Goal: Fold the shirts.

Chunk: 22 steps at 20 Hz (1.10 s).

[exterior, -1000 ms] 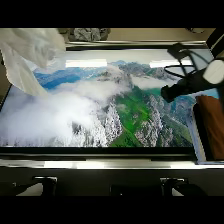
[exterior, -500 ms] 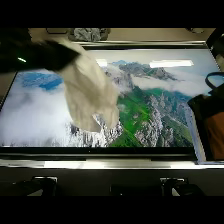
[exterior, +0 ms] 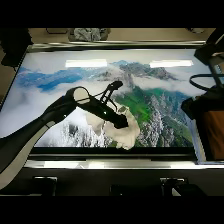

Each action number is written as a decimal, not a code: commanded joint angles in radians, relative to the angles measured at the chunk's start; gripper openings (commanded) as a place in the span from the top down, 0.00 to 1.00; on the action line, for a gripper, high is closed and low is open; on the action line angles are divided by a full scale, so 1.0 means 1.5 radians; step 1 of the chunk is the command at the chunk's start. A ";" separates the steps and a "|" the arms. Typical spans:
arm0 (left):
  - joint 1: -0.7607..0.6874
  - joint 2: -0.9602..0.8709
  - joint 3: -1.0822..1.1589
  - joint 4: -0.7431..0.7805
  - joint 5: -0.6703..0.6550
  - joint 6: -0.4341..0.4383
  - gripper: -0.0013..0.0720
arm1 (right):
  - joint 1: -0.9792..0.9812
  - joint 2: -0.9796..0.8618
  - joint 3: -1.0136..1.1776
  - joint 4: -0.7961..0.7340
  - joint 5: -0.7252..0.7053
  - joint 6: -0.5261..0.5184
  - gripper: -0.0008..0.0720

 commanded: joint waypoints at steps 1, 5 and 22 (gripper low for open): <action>0.077 -0.002 0.092 0.137 -0.091 -0.023 0.03 | 0.000 -0.079 -0.001 0.028 0.004 -0.025 0.06; 0.241 0.030 0.082 0.187 -0.199 -0.057 0.05 | 0.001 -0.132 -0.095 0.198 -0.010 -0.053 0.03; 0.160 0.010 -0.319 -0.004 0.174 -0.014 0.94 | 0.025 -0.151 -0.525 0.517 -0.276 -0.202 0.01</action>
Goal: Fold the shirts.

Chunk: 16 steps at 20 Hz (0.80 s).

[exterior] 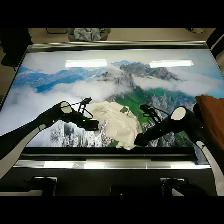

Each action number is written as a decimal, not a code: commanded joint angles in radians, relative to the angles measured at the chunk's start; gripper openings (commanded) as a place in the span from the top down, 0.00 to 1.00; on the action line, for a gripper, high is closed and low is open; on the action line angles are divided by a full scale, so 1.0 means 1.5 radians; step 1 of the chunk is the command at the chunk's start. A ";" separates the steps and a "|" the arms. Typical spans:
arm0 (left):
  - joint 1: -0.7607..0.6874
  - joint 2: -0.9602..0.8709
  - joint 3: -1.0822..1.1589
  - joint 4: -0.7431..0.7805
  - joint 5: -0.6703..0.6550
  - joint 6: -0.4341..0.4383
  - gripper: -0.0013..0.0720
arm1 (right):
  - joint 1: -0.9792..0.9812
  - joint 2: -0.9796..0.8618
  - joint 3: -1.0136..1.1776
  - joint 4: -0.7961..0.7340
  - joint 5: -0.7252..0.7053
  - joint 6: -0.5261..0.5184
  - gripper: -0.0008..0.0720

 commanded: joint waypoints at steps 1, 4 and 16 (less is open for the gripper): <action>-0.007 -0.003 -0.004 -0.005 0.058 0.000 0.94 | 0.040 -0.024 -0.050 0.051 -0.086 -0.016 0.03; -0.006 0.003 -0.004 -0.005 0.056 0.000 0.94 | 0.103 -0.047 -0.055 0.037 -0.189 -0.016 0.50; 0.109 0.312 0.395 0.171 0.048 -0.010 0.95 | 0.107 0.203 0.437 -0.594 -0.127 0.035 0.93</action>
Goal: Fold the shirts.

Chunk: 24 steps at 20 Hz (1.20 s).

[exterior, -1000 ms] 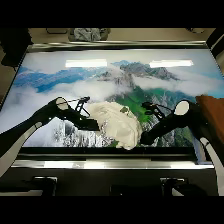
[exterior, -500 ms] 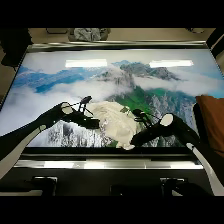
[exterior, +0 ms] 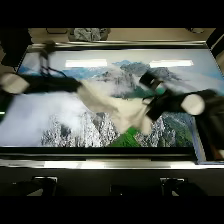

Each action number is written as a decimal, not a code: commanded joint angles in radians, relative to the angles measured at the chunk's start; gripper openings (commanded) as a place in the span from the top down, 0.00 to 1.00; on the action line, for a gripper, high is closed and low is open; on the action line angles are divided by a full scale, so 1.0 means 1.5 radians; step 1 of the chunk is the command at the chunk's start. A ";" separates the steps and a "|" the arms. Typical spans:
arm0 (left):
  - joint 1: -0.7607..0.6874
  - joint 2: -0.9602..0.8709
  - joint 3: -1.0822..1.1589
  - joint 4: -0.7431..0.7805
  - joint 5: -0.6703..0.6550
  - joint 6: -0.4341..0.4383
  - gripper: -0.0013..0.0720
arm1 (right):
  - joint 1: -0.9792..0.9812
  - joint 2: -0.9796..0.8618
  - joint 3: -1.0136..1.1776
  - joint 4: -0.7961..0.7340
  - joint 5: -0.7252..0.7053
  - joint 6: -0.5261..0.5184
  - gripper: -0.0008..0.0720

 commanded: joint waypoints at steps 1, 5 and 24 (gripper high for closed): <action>0.054 0.108 0.202 0.039 0.011 -0.021 0.95 | 0.001 0.104 0.218 -0.242 -0.003 0.023 0.93; 0.090 0.203 0.299 0.047 0.051 -0.030 0.95 | 0.002 0.201 0.299 -0.214 0.032 0.028 0.93; 0.092 -0.118 0.292 0.178 0.035 -0.092 0.94 | 0.002 -0.183 0.110 -0.017 0.175 0.143 0.93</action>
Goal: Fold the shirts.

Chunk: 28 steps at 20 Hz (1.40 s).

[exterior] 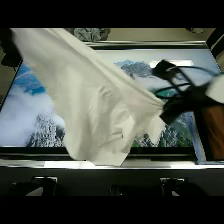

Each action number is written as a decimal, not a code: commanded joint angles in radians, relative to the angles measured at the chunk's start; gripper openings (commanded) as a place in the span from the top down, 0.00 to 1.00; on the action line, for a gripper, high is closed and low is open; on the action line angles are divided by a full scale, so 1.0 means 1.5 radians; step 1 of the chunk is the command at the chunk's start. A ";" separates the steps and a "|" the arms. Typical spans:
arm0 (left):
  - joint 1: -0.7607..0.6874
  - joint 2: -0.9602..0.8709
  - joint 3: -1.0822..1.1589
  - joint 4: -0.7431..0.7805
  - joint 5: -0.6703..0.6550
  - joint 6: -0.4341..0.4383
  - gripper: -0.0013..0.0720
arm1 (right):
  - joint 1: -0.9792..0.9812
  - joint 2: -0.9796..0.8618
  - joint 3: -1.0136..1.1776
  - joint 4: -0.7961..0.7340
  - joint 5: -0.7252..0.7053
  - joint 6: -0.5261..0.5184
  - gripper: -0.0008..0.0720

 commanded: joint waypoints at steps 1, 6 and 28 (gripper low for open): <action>0.000 -0.183 -0.001 0.003 -0.056 0.001 0.94 | 0.000 -0.182 -0.056 0.075 -0.191 0.063 0.93; -0.006 -0.369 -0.001 -0.022 -0.171 -0.002 0.94 | 0.000 -0.342 -0.056 0.214 -0.336 0.063 0.93; 0.076 -0.054 -0.817 -0.378 -0.221 0.089 0.02 | -0.221 -0.201 -0.307 0.397 -0.085 -0.131 0.10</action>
